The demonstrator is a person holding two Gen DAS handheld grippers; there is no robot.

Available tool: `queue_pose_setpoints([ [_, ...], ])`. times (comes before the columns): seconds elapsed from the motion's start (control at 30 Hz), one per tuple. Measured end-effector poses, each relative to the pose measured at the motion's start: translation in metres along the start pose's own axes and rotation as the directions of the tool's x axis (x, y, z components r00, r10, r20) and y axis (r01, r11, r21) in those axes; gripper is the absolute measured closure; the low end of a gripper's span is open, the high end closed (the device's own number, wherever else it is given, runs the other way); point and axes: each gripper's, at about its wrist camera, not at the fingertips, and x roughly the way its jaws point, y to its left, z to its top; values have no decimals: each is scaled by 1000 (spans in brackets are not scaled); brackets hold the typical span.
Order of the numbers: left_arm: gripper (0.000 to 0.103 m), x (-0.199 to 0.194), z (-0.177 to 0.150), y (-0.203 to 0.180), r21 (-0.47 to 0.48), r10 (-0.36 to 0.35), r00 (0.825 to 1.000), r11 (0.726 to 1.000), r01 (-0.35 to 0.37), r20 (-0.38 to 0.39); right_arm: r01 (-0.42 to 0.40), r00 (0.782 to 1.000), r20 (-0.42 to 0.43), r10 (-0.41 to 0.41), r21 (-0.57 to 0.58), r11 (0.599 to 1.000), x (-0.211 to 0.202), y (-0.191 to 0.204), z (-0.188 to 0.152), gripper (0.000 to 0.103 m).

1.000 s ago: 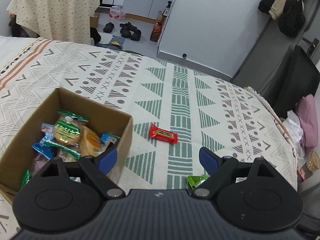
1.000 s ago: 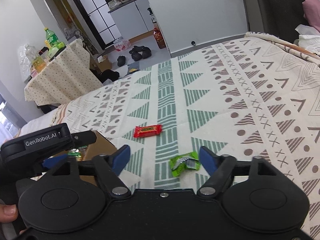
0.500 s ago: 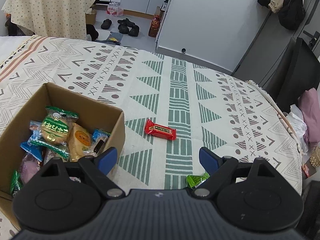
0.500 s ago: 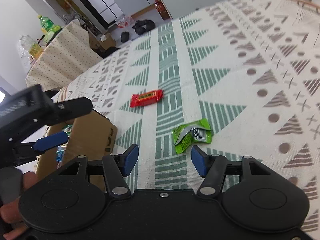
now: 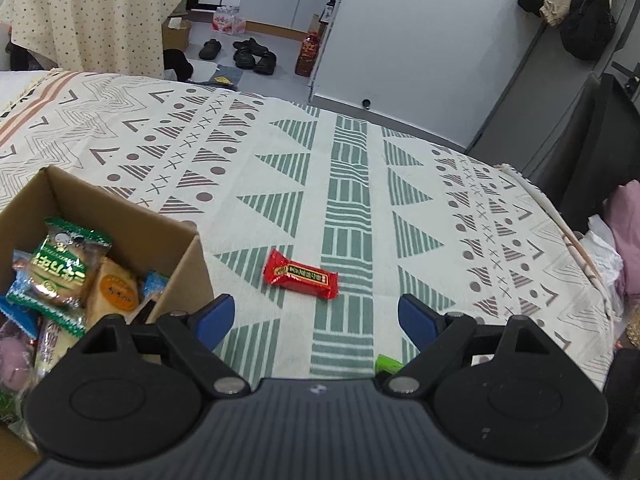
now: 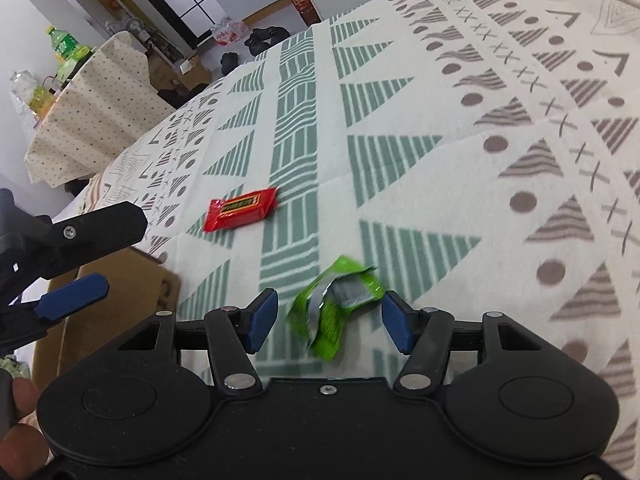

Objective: Organize snacks
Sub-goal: 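Move the left gripper to the red candy bar while the right approaches the green wrapper, then grasp the red candy bar with the left gripper while the right grasps the green wrapper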

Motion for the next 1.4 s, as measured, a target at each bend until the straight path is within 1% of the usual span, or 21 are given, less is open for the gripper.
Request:
queue_pose_setpoints([
  [0.07,15,7,0,-3,2,13,1000,1000,-13,2,-2,1000,-2,2,-27,1000,2,-2,2,59],
  [0.1,15,10,0,-4,8,25,1000,1000,-25,7,-8,1000,-2,8,-37,999,3,-2,3,60],
  [0.2,15,17,-1,-11,33,58,998,998,-59,33,-27,1000,5,28,-66,997,3,-5,2,67],
  [0.23,15,19,-1,-13,39,67,997,997,-68,41,-33,999,8,33,-70,997,2,-6,3,72],
  [0.37,15,29,-1,-24,51,63,997,997,-65,51,-52,998,26,54,-67,996,-1,-13,6,73],
  [0.5,15,44,-3,-35,94,85,995,991,-90,52,-73,997,38,74,-38,997,-4,-23,11,73],
  [0.67,15,66,-6,-38,105,147,988,983,-151,47,-81,995,58,82,-25,996,-5,-32,17,73],
  [0.93,16,100,-12,-40,165,225,974,960,-226,27,-103,993,57,102,28,994,2,-51,23,73],
  [1.07,17,108,-14,-40,181,247,969,952,-248,27,-126,991,46,124,31,992,4,-52,23,73],
  [1.27,18,114,-13,-39,209,268,962,940,-271,47,-150,988,40,148,65,987,5,-58,26,73],
  [1.3,19,115,-13,-39,208,268,962,939,-272,49,-150,988,40,148,64,987,5,-58,26,73],
  [1.37,27,117,-13,-36,187,260,965,947,-262,36,-149,988,39,147,62,987,5,-58,25,72],
  [1.4,35,116,-12,-34,179,248,968,952,-250,36,-150,988,37,148,63,987,4,-57,25,72],
])
